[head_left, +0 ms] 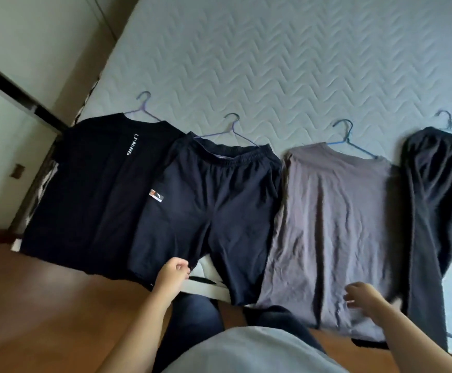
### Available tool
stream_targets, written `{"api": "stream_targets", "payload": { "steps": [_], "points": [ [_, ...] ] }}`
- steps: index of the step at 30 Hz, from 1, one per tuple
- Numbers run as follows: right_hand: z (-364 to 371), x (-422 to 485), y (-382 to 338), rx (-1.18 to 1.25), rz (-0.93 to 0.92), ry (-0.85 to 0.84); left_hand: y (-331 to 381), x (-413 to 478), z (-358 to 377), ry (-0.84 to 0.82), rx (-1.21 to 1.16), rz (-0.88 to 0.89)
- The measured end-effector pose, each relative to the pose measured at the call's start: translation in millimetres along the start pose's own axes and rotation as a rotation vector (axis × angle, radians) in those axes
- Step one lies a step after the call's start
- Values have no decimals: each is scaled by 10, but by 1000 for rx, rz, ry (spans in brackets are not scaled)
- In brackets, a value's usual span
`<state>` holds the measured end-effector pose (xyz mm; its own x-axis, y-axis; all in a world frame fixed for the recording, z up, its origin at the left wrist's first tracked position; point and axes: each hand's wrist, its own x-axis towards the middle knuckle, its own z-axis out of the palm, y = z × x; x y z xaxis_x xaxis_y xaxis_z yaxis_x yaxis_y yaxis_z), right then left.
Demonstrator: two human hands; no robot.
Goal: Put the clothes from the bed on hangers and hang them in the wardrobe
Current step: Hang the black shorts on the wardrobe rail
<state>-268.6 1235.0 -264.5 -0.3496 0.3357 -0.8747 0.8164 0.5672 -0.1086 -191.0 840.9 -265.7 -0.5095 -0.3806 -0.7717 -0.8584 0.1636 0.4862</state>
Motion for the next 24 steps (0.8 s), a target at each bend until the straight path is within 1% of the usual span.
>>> {"api": "stream_targets", "payload": {
  "steps": [2, 4, 5, 6, 7, 9, 11, 13, 16, 20, 24],
  "points": [
    [170, -94, -203, 19, 12, 58, 48, 216, -221, -59, 54, 23],
    [455, -204, -462, -67, -18, 27, 64, 486, -525, -104, 117, 5],
    [630, -268, -610, -166, -55, 23, 87, 626, -702, -114, 148, -6],
    [822, -267, -756, -183, -76, 39, 104, 777, -885, -116, 171, -14],
    [1004, -262, -923, -187, -90, 17, 132, 932, -1068, -111, 198, -24],
    [1320, -230, -1315, -112, -58, -3, 222, 1265, -1401, -80, 254, -37],
    [1478, -198, -1732, -178, -169, 3, 354, 1588, -1655, -41, 291, -36],
    [1565, -138, -2134, -166, -244, 2, 537, 1904, -1800, -8, 320, -9],
    [1581, 92, -2611, -110, -291, 42, 886, 2378, -1815, 31, 301, 37],
    [1438, 580, -3101, -102, -320, 94, 1402, 2903, -1621, 93, 256, 131],
    [1256, 1098, -3499, -90, -387, 206, 1817, 3332, -1347, 88, 295, 255]
  ]
}}
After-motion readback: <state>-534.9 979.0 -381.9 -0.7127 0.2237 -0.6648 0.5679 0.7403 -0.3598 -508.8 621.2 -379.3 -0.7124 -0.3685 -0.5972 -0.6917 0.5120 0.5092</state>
